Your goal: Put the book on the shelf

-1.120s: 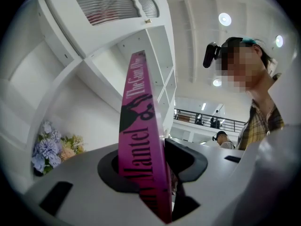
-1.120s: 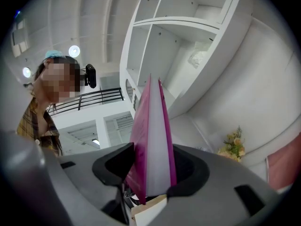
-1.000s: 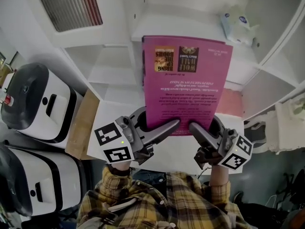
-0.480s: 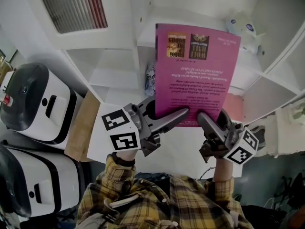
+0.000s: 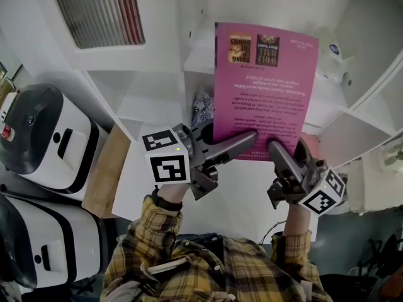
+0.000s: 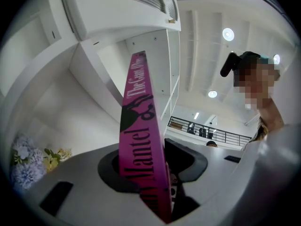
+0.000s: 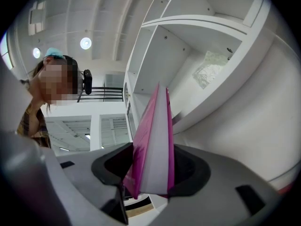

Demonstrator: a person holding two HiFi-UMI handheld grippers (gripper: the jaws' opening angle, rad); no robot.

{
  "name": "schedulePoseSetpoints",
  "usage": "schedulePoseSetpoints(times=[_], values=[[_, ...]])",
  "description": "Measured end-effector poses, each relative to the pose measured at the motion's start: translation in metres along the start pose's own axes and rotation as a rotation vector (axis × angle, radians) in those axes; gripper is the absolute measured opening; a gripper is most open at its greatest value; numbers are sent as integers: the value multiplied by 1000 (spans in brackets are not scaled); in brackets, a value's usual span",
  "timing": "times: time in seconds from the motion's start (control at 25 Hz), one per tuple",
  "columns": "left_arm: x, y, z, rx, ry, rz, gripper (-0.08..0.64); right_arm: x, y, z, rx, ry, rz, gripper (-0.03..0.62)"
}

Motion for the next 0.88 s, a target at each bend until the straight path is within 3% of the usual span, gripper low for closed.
schedulePoseSetpoints(times=[0.28,0.52,0.68,0.88], values=[[0,0,0,0,-6,-19,179,8,-8,-1,85,33,-181,299],[0,1,1,-4,-23,-19,178,11,-11,-17,163,-5,-350,327],[0,2,0,-13,-2,6,172,18,-12,-30,207,-48,-587,334],[0,2,0,-8,-17,-21,172,14,-27,-37,282,-131,-900,337]])
Point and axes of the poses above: the fingertips, and each gripper's own axes: z forward along the fingers, x to its left, y out of its top, the point moved 2 cm from there along -z, backward along the fingers, and after that the axes turned 9 degrees about -x, right-handed, at the moved point
